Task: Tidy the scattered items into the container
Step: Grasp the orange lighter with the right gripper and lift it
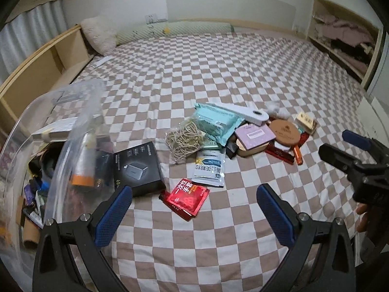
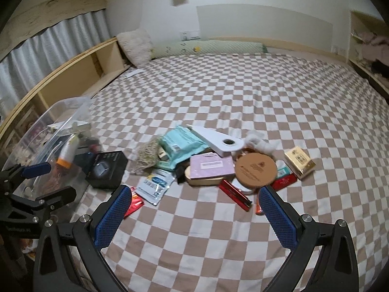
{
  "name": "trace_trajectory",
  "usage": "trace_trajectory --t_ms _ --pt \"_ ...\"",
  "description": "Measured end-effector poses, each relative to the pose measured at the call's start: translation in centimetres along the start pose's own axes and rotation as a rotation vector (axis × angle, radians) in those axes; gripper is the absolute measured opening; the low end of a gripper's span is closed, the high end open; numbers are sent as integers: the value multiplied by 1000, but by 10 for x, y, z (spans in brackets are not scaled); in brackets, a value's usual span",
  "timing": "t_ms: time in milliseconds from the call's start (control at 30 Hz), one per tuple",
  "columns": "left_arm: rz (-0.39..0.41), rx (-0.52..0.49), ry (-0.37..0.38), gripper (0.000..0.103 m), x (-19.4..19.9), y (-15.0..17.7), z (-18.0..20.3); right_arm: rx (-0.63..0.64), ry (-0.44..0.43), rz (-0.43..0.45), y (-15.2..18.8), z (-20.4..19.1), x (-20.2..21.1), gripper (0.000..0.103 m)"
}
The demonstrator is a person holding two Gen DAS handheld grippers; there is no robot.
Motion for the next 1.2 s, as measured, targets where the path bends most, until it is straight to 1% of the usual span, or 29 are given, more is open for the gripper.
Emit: trace_trajectory --t_ms 100,300,433,533,633,833,1033,1100,1133,1167,1200 --pt "-31 -24 5 103 -16 -5 5 -66 6 7 2 11 -6 103" --pt "-78 -62 -2 103 -49 -4 12 -25 88 -72 5 20 -31 103" --pt "-102 -115 19 103 -62 -3 18 12 151 -124 7 29 -49 103" --pt "-108 -156 28 103 -70 -4 24 -31 173 -164 9 45 -62 103" --pt "-108 -173 30 103 -76 -8 28 -82 191 -205 11 62 -75 103" --pt "-155 -160 60 103 -94 -12 33 -184 227 -286 15 97 -100 103" --pt "-196 -165 105 103 -102 -11 47 -286 263 -367 19 130 -125 103" --pt "-202 -174 114 103 -104 -10 52 -277 272 -377 21 133 -131 103" --pt "-205 -175 118 103 -104 -10 53 -265 270 -380 21 132 -133 101" --pt "-209 -175 122 103 -105 -9 53 -254 258 -389 22 130 -136 92" --pt "-212 -175 127 103 -105 -8 54 -240 251 -398 22 129 -140 85"
Point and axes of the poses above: each gripper's, at about its wrist camera, not at the fingertips, and x roughly against the way its jaws point, z to its right, y to its underside, the point moved 1 cm from there along -x, roughly the way its jaws point, and after that the axes turned 1 degree about -y, right-handed, at the moved point
